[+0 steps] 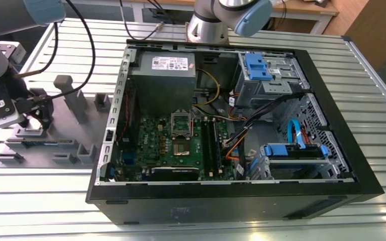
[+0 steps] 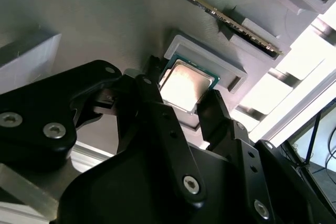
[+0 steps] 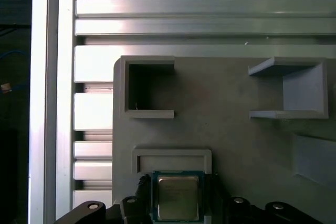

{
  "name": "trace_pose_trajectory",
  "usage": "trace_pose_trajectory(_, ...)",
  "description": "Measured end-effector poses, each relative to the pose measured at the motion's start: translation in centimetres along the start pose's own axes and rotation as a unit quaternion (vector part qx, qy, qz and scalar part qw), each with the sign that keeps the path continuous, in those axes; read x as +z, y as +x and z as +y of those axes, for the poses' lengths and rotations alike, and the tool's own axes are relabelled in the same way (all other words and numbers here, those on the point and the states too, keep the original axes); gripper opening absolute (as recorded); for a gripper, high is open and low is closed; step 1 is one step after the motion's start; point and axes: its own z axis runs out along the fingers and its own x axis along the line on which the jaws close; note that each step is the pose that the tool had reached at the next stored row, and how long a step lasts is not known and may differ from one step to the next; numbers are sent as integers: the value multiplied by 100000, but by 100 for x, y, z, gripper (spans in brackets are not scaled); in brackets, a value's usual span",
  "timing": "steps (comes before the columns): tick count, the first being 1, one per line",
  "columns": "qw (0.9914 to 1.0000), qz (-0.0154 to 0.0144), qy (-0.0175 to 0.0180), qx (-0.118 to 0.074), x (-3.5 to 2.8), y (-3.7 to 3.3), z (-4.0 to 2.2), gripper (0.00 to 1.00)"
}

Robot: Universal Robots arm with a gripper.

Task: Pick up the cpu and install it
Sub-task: 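Pick up the cpu and move it towards the insertion slot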

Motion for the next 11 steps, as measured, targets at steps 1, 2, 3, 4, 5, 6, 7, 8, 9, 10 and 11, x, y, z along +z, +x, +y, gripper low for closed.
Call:
trace_pose_trajectory(1,100000,-14,-49,0,0,14,0,56)
trace_pose_trajectory(2,100000,-27,-75,1,0,24,-1,56)
trace_pose_trajectory(3,100000,-26,-82,-2,0,25,-1,56)
trace_pose_trajectory(4,100000,-27,-84,-8,0,25,-1,56)
trace_pose_trajectory(5,100000,-30,-88,-8,0,25,-1,56)
trace_pose_trajectory(6,100000,-30,-87,-4,0,26,-1,56)
trace_pose_trajectory(7,100000,-27,-85,-1,0,27,0,56)
trace_pose_trajectory(8,100000,-32,-87,-2,0,27,0,56)
trace_pose_trajectory(9,100000,-37,-92,-1,-2,27,0,56)
trace_pose_trajectory(10,100000,-23,-83,-2,-8,27,0,56)
trace_pose_trajectory(11,100000,-24,-84,-1,-15,27,0,56)
